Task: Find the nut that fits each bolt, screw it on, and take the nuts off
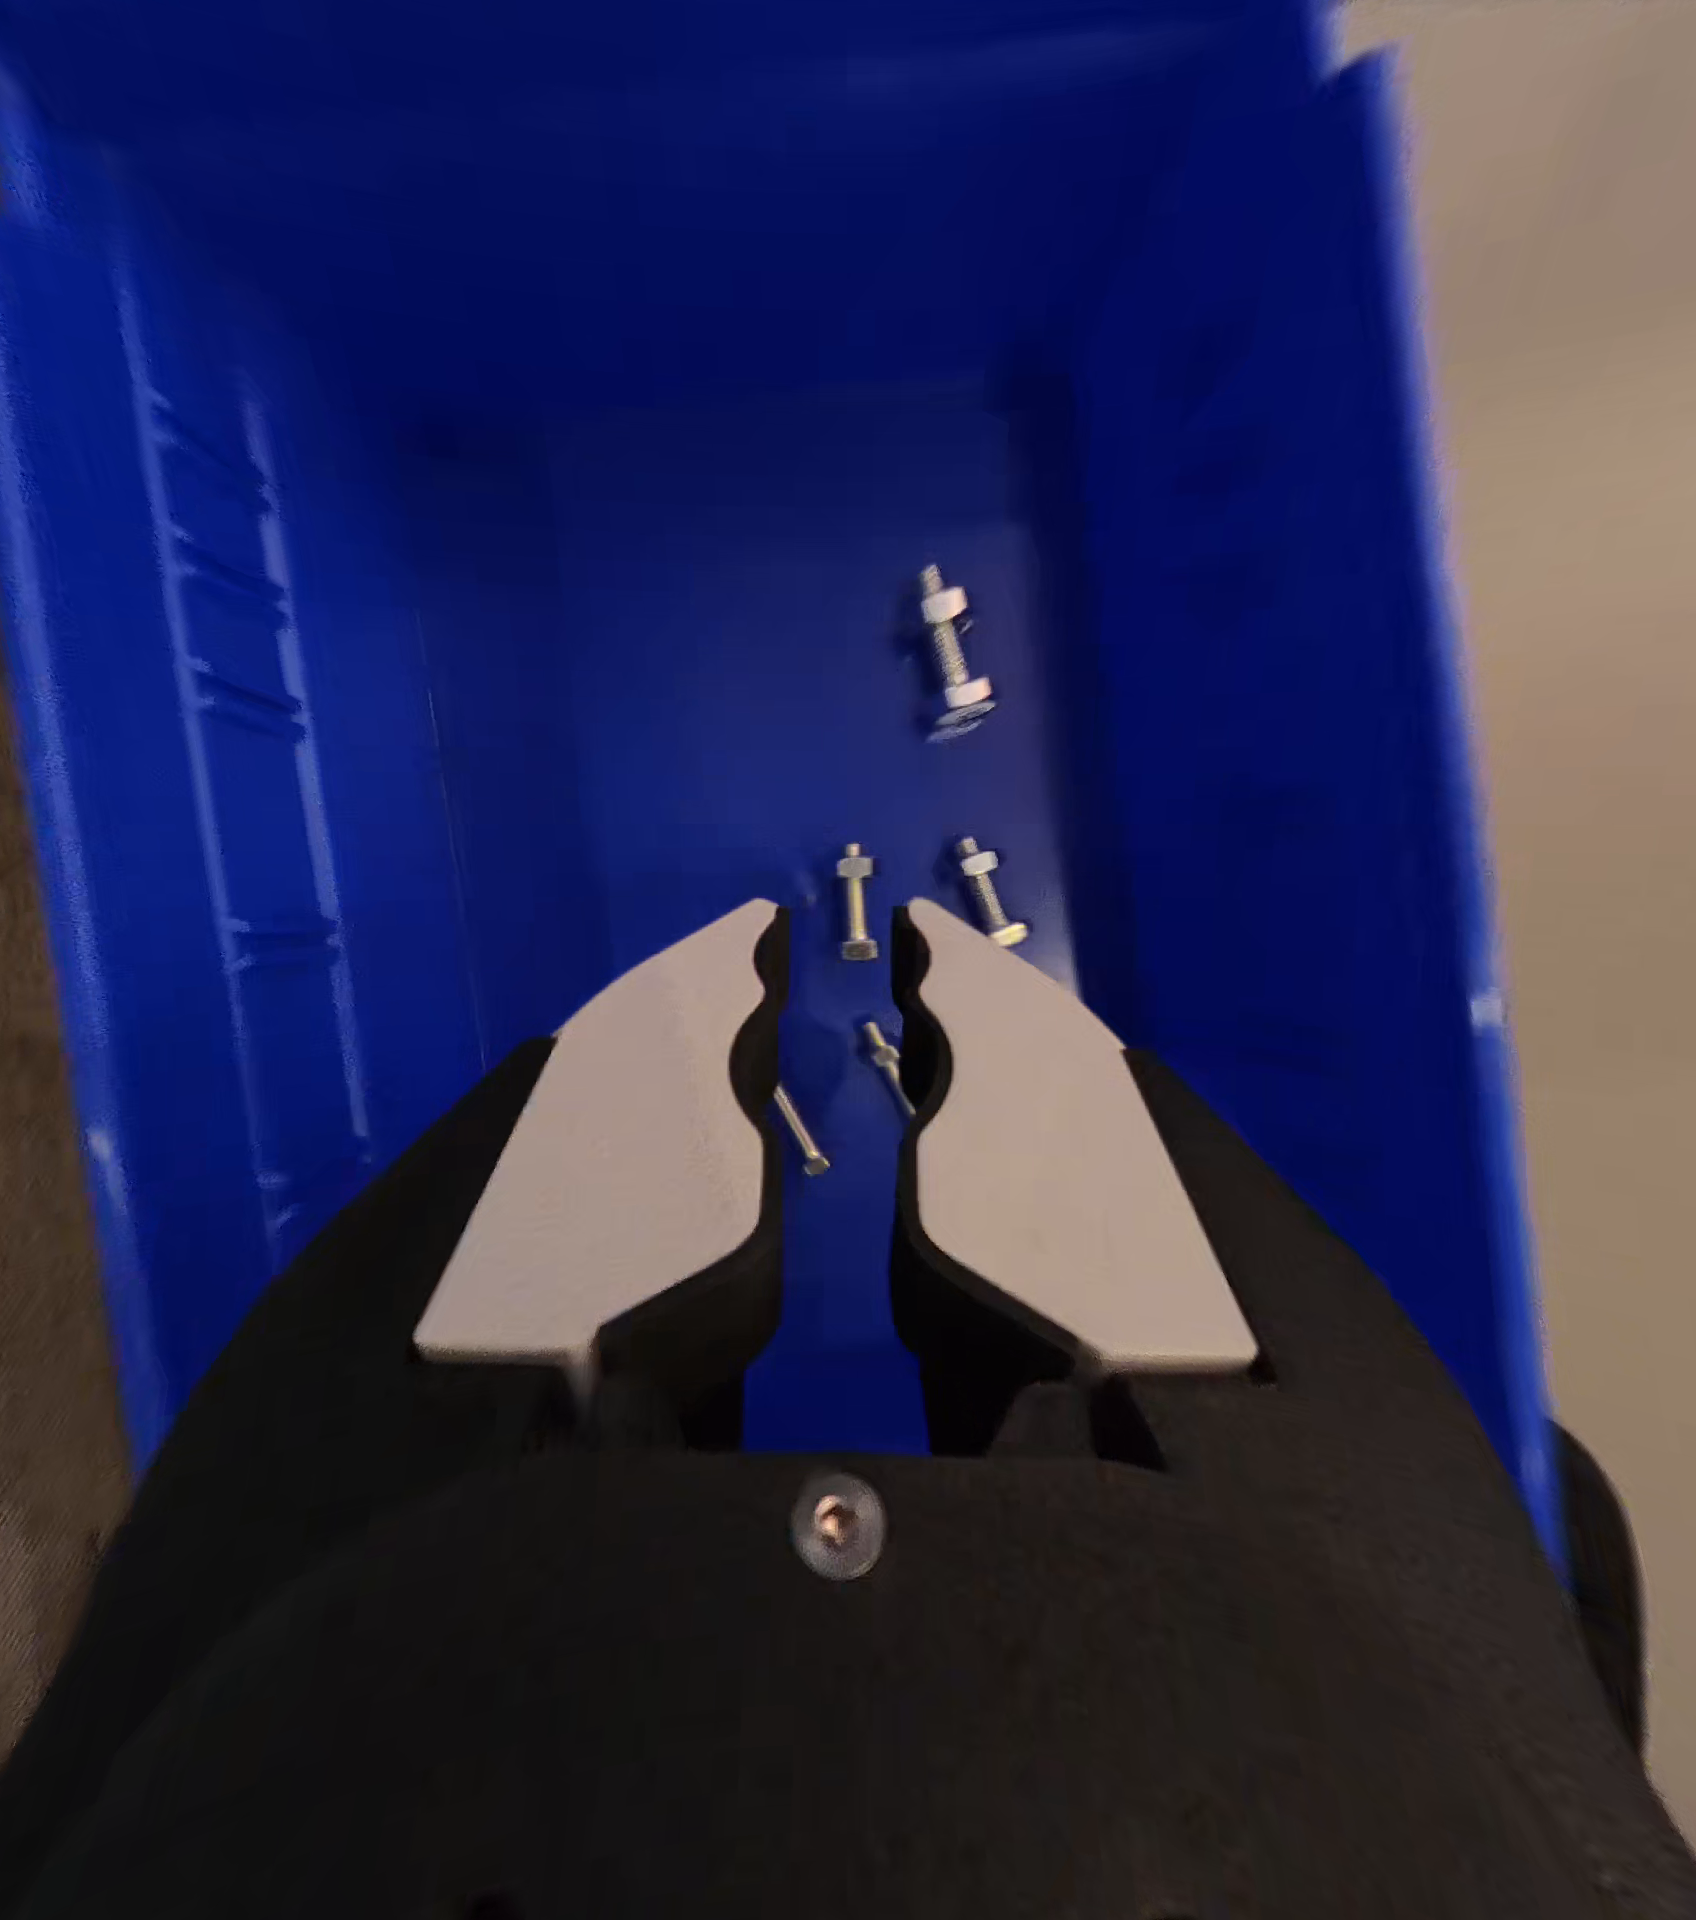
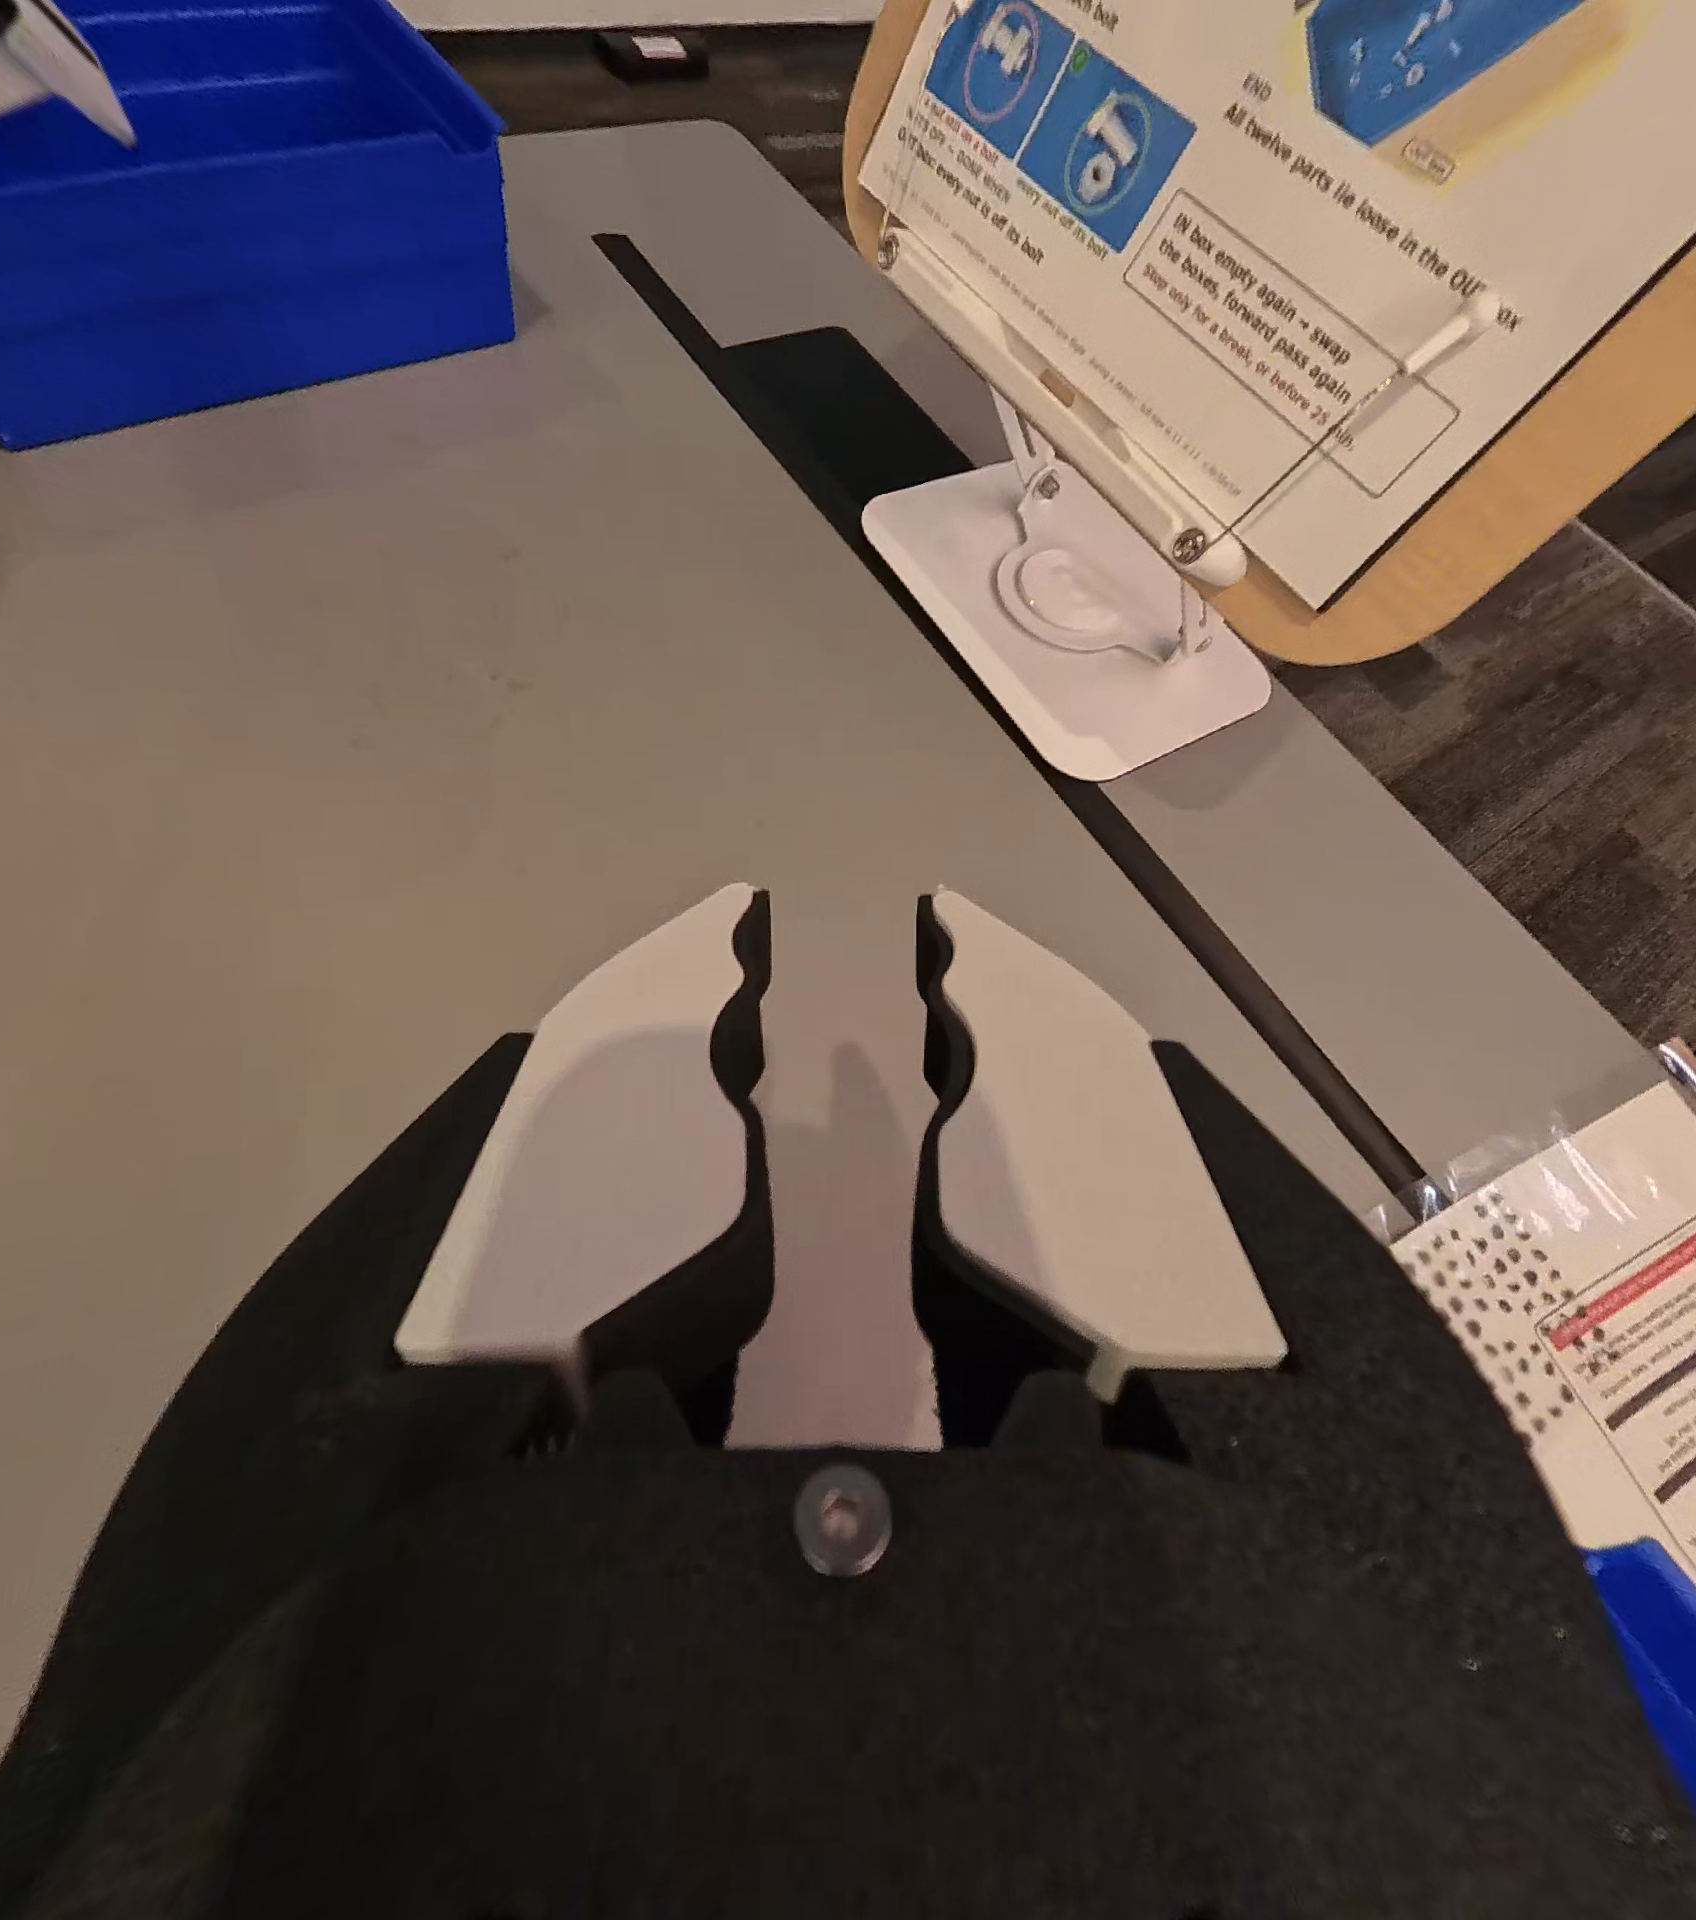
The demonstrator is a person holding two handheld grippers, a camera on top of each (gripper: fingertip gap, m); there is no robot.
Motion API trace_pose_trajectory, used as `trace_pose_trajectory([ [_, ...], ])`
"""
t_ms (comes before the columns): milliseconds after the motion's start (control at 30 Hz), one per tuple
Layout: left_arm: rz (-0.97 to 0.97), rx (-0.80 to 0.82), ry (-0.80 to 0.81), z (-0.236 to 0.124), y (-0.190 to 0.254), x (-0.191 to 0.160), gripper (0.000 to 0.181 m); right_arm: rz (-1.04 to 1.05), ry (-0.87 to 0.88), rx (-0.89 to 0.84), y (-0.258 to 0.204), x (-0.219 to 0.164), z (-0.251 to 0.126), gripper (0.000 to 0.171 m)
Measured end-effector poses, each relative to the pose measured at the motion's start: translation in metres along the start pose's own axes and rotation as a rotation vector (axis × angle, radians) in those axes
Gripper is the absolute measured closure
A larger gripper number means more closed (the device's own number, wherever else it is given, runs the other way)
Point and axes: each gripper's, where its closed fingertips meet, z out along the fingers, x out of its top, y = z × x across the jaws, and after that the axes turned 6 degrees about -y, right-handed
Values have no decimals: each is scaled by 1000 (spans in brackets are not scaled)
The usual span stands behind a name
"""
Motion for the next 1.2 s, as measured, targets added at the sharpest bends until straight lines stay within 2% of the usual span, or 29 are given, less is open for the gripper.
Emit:
trace_pose_trajectory([
  [100,13,38,-82,30,-5,-5,162,17,-22,-5,5,-8,5,145],
  [367,63,46,-187,62,2,-12,163,22,-90,-22,14,-24,14,144],
  [733,31,-9,-260,64,6,-26,161,-15,-143,-27,11,-31,21,144],
  [833,43,6,-257,66,2,-26,174,-12,-141,-32,13,-31,20,144],
  [900,75,-6,-239,65,3,-23,174,-13,-142,-36,13,-31,20,144],
  [1000,108,-13,-79,40,11,5,174,-18,-118,-36,11,-25,19,146],
  [1067,164,-52,110,2,34,37,174,-28,-77,-33,6,-15,18,146],
  [1133,286,-137,345,-48,81,69,174,-49,-3,8,-9,2,18,147],
  [1200,452,-285,592,-102,149,89,174,-84,89,88,-37,24,18,147],
])
